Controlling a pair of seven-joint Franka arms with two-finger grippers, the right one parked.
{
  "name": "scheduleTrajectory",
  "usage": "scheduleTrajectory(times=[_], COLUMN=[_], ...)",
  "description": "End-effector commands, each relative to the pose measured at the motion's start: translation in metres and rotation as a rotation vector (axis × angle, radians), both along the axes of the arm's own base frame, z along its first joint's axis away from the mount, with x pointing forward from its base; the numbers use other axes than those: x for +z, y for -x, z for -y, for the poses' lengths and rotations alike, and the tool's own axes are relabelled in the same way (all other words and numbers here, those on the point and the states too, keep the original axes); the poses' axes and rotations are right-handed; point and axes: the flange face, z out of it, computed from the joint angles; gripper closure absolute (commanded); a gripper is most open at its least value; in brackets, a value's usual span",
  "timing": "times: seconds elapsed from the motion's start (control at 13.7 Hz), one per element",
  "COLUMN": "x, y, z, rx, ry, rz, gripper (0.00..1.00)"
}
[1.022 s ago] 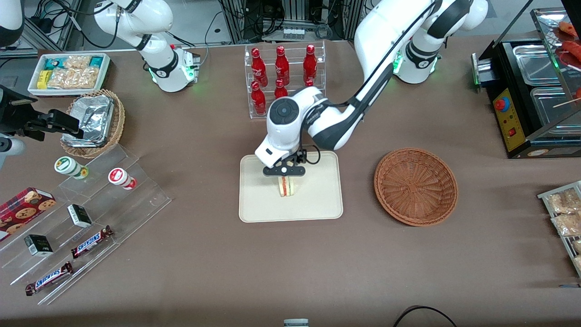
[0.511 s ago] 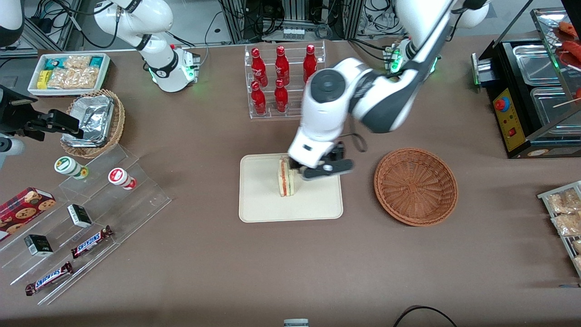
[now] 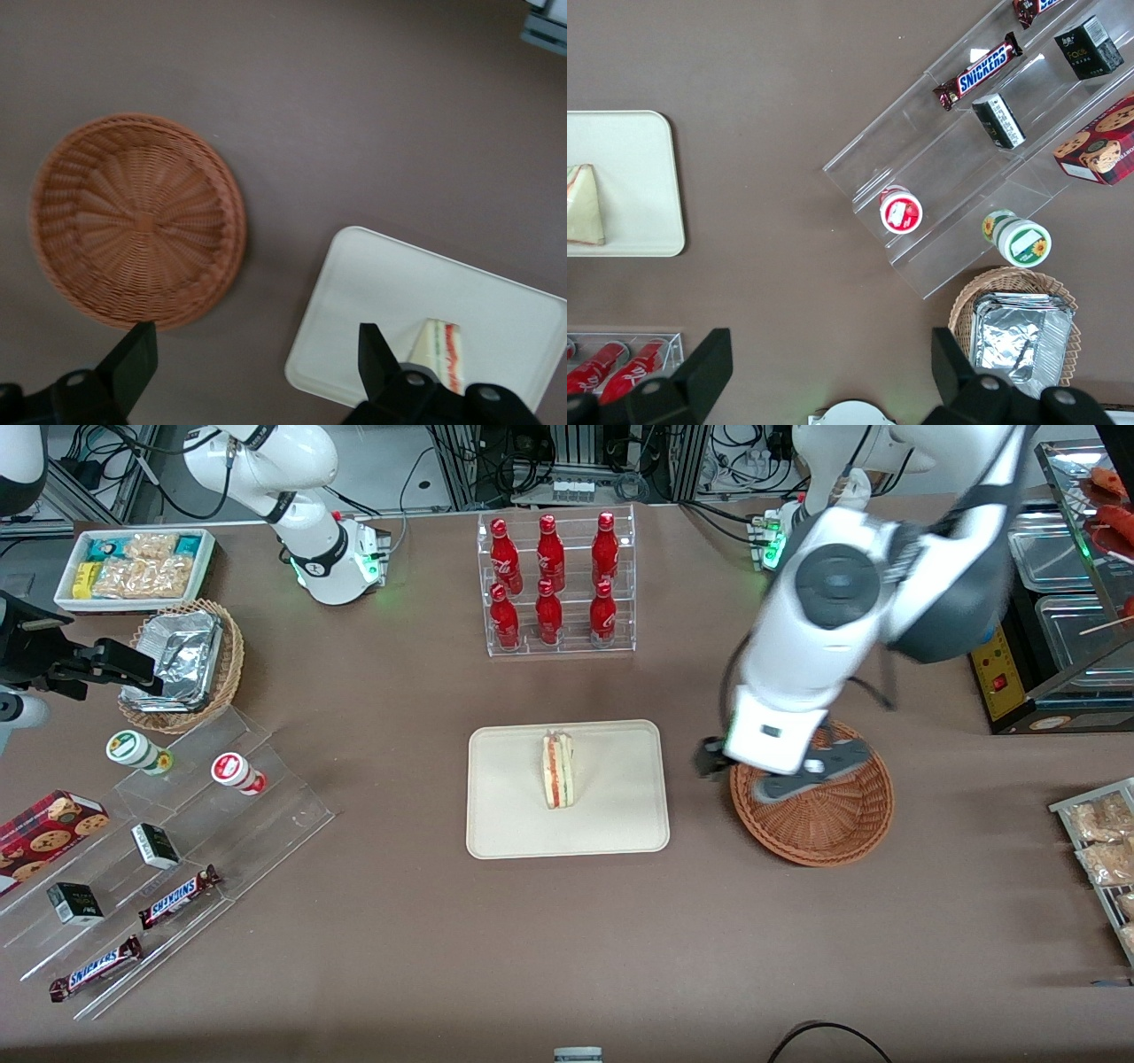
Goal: Place sandwich from basket to tray
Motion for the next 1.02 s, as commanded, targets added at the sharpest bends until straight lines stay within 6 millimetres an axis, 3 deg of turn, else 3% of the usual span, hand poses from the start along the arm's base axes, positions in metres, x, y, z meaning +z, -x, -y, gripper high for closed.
scheduleTrajectory(times=[0.0,0.22,0.44,0.8,0.95], x=[0.027,0.034,0.044,0.054,0.058], y=[0.005,0.008,0.013,0.024,0.030], z=[-0.069,-0.145,-0.190,-0.237,-0.246], rx=[-0.051,-0.123,-0.177,-0.293,-0.349], ry=[-0.013,-0.032,-0.009,0.000,-0.001], rz=[-0.046,-0.086,-0.091,-0.115,-0.128], gripper=[0.00,0.00,0.00,0.00,0.00])
